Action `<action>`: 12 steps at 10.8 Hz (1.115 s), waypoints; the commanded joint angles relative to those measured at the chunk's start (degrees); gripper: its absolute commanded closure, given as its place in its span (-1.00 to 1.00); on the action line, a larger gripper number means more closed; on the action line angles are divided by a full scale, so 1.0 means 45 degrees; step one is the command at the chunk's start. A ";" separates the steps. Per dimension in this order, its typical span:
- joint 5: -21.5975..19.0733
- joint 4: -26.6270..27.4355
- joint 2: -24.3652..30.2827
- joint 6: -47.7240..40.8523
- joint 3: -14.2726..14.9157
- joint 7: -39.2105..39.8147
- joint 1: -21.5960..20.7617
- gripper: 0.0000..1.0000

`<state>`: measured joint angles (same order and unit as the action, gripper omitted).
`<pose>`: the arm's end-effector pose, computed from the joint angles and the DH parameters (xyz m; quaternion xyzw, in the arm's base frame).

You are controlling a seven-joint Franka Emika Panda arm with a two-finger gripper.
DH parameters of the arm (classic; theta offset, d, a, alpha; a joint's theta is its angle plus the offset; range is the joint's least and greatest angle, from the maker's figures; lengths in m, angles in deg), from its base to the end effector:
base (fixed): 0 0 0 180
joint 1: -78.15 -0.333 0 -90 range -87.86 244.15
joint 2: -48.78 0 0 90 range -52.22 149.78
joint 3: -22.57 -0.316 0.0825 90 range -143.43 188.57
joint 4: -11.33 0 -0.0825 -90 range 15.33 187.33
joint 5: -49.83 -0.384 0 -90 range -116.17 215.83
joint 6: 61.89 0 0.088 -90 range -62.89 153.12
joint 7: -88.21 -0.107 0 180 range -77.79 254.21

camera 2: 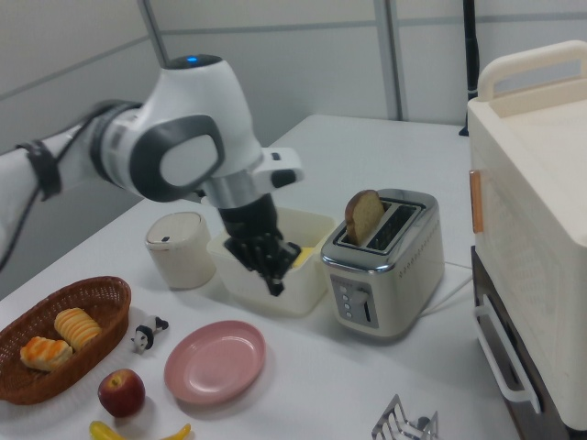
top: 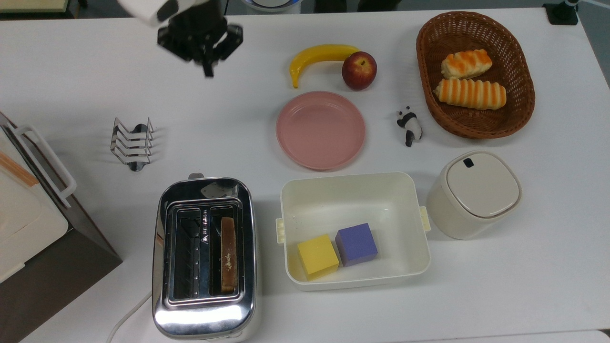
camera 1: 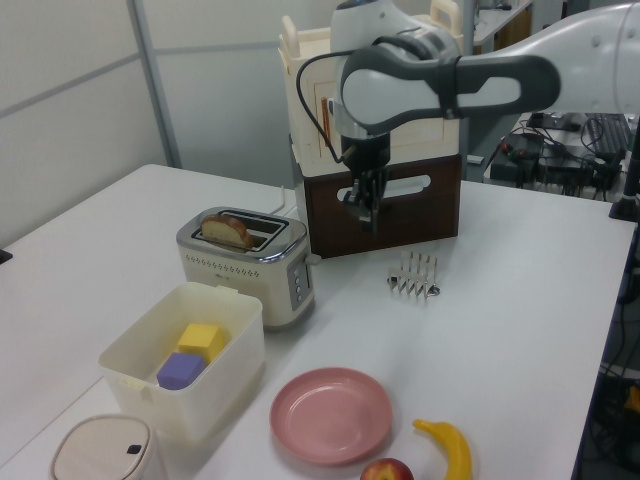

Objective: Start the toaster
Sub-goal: 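Move the gripper over the silver toaster's lever, then press the toaster lever down with the gripper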

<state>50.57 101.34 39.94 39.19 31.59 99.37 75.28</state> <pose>0.6109 -0.0605 0.5526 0.9986 0.0460 0.0174 0.0212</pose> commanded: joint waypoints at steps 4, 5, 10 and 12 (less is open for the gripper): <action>-0.0064 -0.0528 -0.1940 0.3877 0.0006 0.0391 0.0501 1.00; -0.0298 -0.0528 -0.2311 0.4834 0.0006 0.0332 0.0501 1.00; -0.0456 -0.0528 -0.3484 0.6151 -0.0032 0.0293 0.0423 1.00; -0.0476 -0.0450 -0.3971 0.6929 -0.0071 0.0273 0.0326 1.00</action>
<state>49.57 100.09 24.55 66.85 31.42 100.29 77.28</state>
